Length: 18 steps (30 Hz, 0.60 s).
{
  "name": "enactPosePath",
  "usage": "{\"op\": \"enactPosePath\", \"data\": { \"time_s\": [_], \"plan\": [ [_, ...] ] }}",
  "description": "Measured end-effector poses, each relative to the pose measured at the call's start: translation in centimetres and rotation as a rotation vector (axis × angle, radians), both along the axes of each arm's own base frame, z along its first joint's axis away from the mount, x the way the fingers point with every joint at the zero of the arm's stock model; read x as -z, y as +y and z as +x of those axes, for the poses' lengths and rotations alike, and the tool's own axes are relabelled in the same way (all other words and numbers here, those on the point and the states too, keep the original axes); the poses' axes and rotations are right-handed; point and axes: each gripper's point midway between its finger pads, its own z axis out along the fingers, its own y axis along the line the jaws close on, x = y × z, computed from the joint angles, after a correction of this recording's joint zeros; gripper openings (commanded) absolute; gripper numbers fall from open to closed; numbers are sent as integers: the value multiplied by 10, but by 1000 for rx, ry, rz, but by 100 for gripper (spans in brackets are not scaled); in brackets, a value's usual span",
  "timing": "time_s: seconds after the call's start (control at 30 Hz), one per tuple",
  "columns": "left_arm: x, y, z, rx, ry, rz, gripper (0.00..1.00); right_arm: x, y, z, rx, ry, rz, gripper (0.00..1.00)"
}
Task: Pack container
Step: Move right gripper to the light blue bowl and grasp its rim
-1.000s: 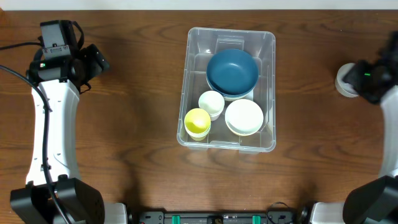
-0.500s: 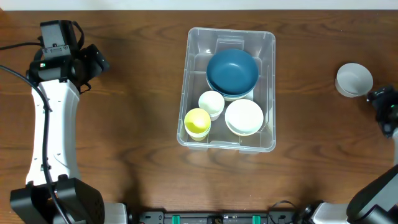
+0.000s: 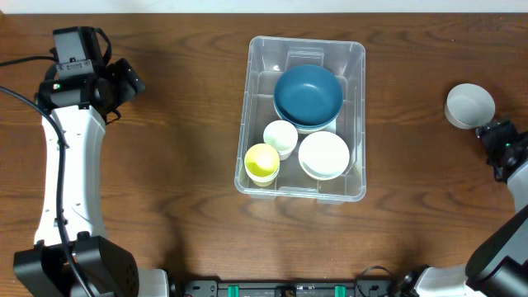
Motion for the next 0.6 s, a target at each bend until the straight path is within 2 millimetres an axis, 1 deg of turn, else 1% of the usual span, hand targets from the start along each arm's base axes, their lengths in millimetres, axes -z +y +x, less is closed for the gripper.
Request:
{"op": "enactPosePath", "data": {
  "time_s": [0.13,0.23,0.37,0.5,0.6],
  "plan": [
    [0,0,0,0,0,0,98,9,-2,5,1,-2,2,76],
    [0,0,0,0,0,0,98,13,2,13,-17,-10,-2,75],
    [0,0,0,0,0,0,98,19,14,26,-50,-16,2,73],
    [0,0,0,0,0,0,98,30,25,31,-75,16,30,73],
    [0,0,0,0,0,0,98,32,29,34,-82,29,30,72]
  ]
}}
